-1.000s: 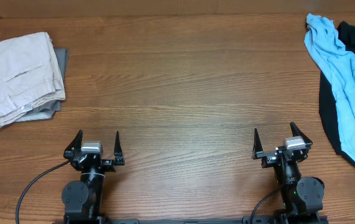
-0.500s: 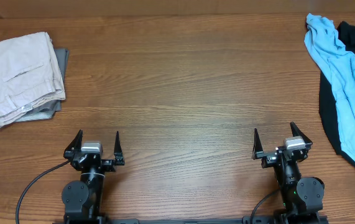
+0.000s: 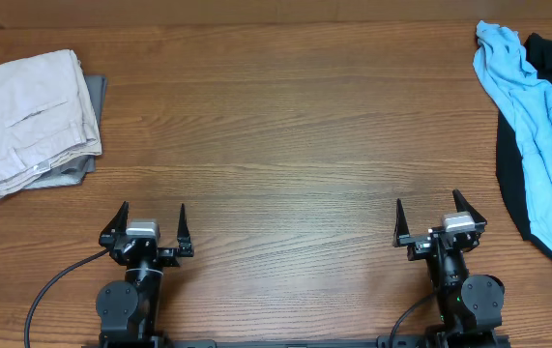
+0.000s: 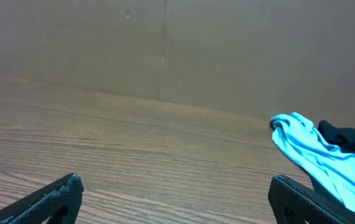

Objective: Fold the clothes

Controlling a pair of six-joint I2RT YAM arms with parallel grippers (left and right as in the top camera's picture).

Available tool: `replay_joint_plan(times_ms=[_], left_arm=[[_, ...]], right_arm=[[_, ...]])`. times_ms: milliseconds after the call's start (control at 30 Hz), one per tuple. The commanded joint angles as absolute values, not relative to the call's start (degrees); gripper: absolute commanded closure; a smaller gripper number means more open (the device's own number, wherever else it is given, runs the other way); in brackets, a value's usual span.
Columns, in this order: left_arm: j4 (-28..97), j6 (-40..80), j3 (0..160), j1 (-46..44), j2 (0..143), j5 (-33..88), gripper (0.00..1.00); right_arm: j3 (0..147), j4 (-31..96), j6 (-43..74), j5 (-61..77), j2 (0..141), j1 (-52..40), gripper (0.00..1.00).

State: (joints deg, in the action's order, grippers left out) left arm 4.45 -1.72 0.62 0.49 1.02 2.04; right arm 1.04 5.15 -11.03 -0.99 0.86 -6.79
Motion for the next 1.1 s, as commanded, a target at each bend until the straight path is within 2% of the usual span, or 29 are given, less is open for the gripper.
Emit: replay_joint_plan(times_ms=[0,100,233,400,700,1067], left_arm=[[4.4,-2.8,0.3,0.7,0.3,1.4,0.0],[4.4,-2.8,0.3,0.7,0.3,1.4,0.0],[4.4,-2.8,0.3,0.7,0.3,1.4,0.0],[4.4,-2.8,0.3,0.7,0.3,1.4,0.0],[4.4,-2.8,0.3,0.7,0.3,1.4,0.0],[4.4,-2.8,0.3,0.7,0.3,1.4,0.0]], right_arm=[[0.5,4.6,-12.0,-2.9,0.5,-7.0,0.0],[0.5,3.8,-11.9,-2.8,0.5,-7.0,0.0],[0.5,0.8,-5.6,-2.5,0.5,-7.0,0.0],[4.8,5.0,-2.4,-2.5,0.5,-7.0,0.0],[24.3,12.6,1.1,-2.7,4.3,-7.0,0.0],[53.8,27.7,3.2,-7.7,28.0,-7.0,0.0]])
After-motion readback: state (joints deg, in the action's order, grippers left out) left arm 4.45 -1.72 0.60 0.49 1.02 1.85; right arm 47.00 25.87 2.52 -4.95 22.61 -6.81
